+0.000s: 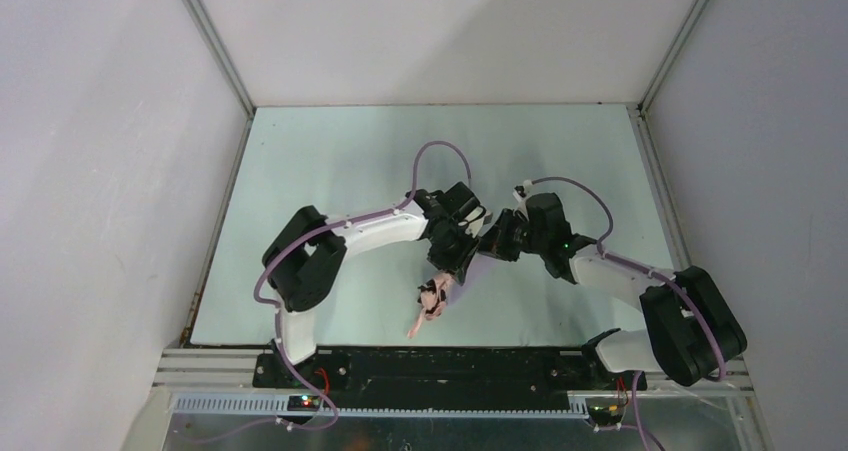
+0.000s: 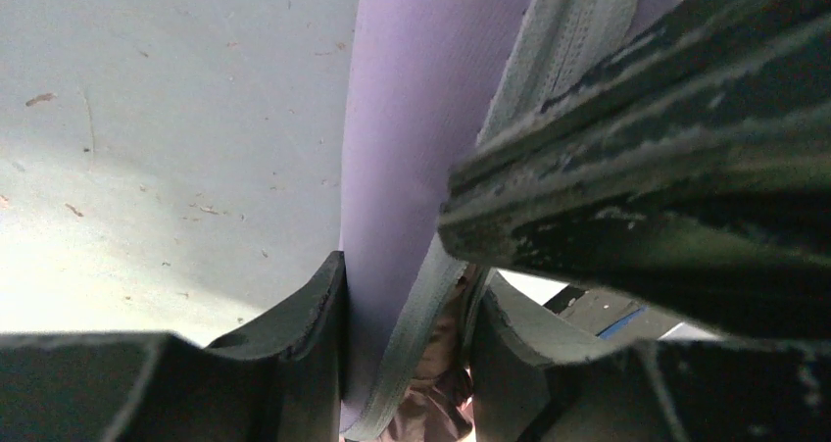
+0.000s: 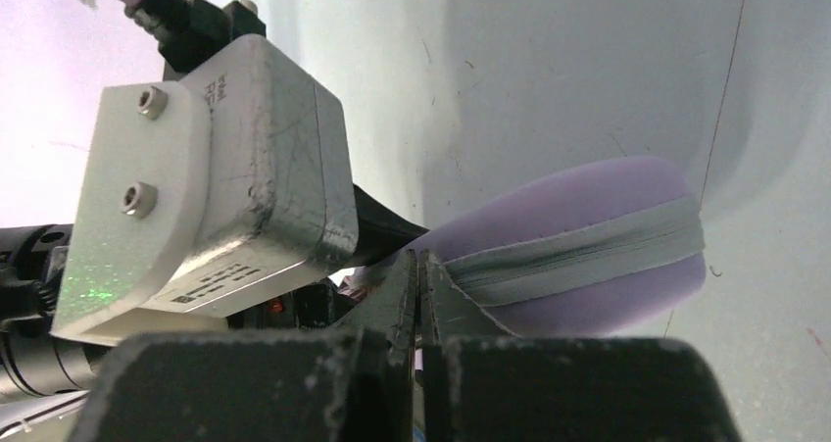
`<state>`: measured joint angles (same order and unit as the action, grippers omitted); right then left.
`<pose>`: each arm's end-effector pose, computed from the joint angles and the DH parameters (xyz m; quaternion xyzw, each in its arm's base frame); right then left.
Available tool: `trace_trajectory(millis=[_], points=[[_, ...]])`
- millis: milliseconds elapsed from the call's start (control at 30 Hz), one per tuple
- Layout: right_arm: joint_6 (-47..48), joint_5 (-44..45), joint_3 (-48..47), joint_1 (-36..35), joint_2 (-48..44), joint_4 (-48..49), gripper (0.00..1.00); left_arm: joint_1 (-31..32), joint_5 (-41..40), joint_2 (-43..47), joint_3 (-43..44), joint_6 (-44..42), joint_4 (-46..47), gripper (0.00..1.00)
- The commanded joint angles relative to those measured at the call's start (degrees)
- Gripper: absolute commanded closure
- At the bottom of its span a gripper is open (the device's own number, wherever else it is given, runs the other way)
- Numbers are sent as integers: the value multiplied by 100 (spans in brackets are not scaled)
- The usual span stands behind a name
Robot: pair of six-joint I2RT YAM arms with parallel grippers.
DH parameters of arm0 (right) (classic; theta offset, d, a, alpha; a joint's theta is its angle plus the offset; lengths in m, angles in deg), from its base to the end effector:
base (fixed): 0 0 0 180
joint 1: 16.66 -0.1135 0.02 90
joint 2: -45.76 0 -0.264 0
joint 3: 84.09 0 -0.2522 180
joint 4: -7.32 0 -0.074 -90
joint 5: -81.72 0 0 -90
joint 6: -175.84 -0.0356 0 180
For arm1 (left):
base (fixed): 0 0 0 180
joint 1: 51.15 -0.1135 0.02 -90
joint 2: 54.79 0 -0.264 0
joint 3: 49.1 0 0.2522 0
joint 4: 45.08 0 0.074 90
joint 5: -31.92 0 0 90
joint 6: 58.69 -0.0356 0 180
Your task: Put away the umbrella
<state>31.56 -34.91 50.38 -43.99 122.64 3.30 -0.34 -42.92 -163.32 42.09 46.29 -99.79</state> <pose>0.2252 0.1343 0.1781 0.0987 0.8654 0.4467 0.2043 0.2317 -0.2989 0.1856 0.3208 0.9253 -0.1934 0.0591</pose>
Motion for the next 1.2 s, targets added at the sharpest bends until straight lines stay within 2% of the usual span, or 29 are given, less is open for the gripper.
trace_trajectory(millis=[0, 33, 67, 100, 133, 167, 200, 233, 267, 333, 433, 533, 633, 767, 933, 1167], points=[[40, -315, -224, -182, -324, -253, 100, 27, -210, -168, 375, -18, 421, 84], [42, -280, -224, -144, -367, -314, 100, 33, -225, -146, 397, -28, 408, 80], [46, -248, -224, -18, -466, -440, 100, 34, -233, -127, 401, -37, 391, 70], [59, -247, -224, 52, -517, -500, 90, 30, -255, -57, 386, -42, 393, 65], [63, -220, -224, 241, -648, -642, 82, 28, -266, -12, 365, -49, 399, 56], [55, -211, -224, 336, -723, -738, 70, 33, -300, 71, 329, -48, 405, 50], [52, -195, -224, 536, -895, -886, 58, 29, -319, 109, 305, -48, 406, 40], [68, -145, -244, 637, -978, -1071, 51, 27, -357, 182, 287, -48, 409, 37], [67, -30, -274, 836, -1161, -1516, 39, 26, -379, 213, 270, -55, 401, 32], [120, 198, -516, 1136, -1337, -2332, 25, 29, -398, 298, 268, -57, 406, 32], [1, 444, -793, 1535, -1386, -3517, 17, 26, -301, 332, 263, -45, 498, 37], [-554, 383, -1055, 1782, -1204, -3969, 5, 59, -192, 372, 226, -46, 621, 51], [-1188, 94, -1268, 1787, -768, -4364, 1, 114, -182, 369, 234, -69, 687, 60], [-1996, -383, -1409, 1726, -140, -4258, 1, 281, -296, 428, 259, -156, 775, 67], [-2432, -763, -1643, 1574, 577, -4142, 1, 596, -732, 523, 207, -375, 826, 68], [-2448, -1131, -1714, 1304, 1256, -4107, 2, 988, -1369, 740, -234, -590, 1247, 69]])
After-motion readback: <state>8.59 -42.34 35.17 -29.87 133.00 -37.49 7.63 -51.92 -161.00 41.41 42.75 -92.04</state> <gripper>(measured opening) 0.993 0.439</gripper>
